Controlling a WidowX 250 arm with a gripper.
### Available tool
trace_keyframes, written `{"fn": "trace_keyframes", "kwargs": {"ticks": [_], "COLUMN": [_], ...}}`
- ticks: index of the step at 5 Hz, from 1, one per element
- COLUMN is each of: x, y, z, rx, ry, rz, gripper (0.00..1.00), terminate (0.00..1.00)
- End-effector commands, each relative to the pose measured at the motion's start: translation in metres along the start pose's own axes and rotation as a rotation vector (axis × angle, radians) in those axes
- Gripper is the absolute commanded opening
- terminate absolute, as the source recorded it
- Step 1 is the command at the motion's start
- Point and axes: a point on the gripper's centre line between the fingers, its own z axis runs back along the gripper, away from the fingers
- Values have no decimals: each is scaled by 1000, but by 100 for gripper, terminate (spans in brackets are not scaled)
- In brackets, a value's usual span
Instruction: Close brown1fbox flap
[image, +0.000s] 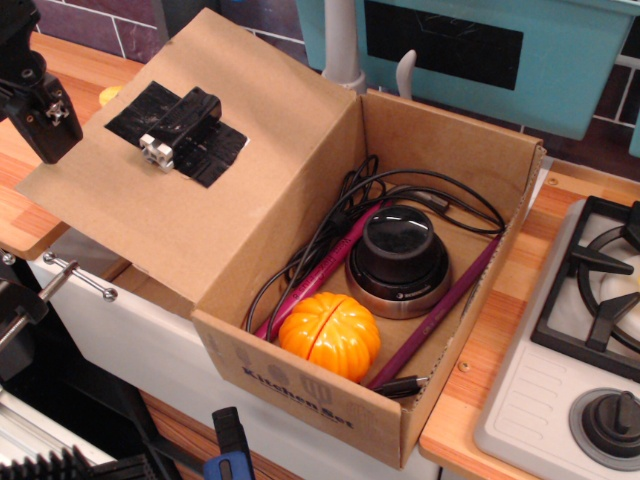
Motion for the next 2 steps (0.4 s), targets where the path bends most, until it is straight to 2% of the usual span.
{"fn": "trace_keyframes", "kwargs": {"ticks": [1, 2], "x": [0, 12], "y": [0, -2], "z": [0, -1], "rx": [0, -136], "ry": [0, 9], "rz": [0, -49], "gripper": [100, 100], "terminate": [0, 0]}}
